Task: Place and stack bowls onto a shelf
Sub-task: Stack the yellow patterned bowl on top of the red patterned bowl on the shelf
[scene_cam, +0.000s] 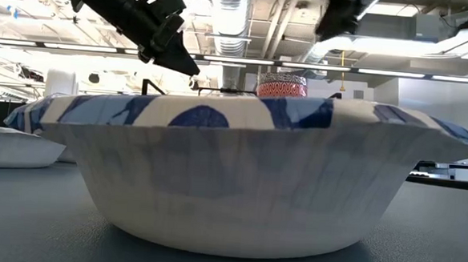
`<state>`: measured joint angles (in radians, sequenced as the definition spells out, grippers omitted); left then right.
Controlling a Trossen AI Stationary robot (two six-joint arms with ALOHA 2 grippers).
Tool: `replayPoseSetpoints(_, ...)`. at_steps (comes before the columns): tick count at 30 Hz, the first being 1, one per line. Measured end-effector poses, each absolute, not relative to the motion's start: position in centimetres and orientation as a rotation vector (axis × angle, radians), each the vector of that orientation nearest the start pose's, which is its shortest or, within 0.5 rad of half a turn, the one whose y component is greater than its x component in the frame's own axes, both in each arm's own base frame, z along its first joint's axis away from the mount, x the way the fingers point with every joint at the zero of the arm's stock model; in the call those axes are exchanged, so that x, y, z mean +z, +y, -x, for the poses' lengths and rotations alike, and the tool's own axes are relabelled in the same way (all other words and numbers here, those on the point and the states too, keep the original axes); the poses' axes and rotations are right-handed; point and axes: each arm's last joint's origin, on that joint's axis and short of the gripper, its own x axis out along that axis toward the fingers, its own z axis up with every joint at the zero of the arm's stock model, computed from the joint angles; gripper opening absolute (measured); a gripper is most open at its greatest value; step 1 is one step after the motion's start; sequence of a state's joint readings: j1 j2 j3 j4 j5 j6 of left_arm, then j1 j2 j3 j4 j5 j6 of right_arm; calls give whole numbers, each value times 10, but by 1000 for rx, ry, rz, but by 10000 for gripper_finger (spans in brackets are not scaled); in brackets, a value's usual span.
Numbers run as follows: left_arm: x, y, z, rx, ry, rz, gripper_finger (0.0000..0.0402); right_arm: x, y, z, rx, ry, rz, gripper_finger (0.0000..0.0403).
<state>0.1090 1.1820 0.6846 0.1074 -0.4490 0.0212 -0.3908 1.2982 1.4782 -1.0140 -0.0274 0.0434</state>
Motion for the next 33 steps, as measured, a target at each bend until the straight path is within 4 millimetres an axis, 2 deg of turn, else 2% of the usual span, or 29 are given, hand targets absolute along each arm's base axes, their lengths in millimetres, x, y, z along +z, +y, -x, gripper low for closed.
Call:
replayPoseSetpoints(3, 248, 38, -248, 531, 395, -88, 128, 360, -57, -206, -274, 875, -240, 210)
replayPoseSetpoints(7, 248, 36, -249, 439, 398, -93, 128, 322, -11, -174, -59, 1079, -315, 210)
replayPoseSetpoints(11, 248, 33, -251, 332, 397, -109, 128, 289, 26, -156, 58, 1204, -415, 210)
replayPoseSetpoints(16, 253, 34, -253, 331, 343, -130, 128, 255, 65, -153, 154, 1239, -467, 210)
replayPoseSetpoints(20, 255, 34, -253, 335, 319, -115, 128, 235, 90, -154, 183, 1298, -497, 210)
replayPoseSetpoints(28, 255, 34, -253, 336, 323, -116, 128, 206, 125, -158, 127, 1432, -438, 210)
replayPoseSetpoints(33, 255, 34, -253, 336, 324, -123, 128, 186, 139, -164, 99, 1500, -391, 199)
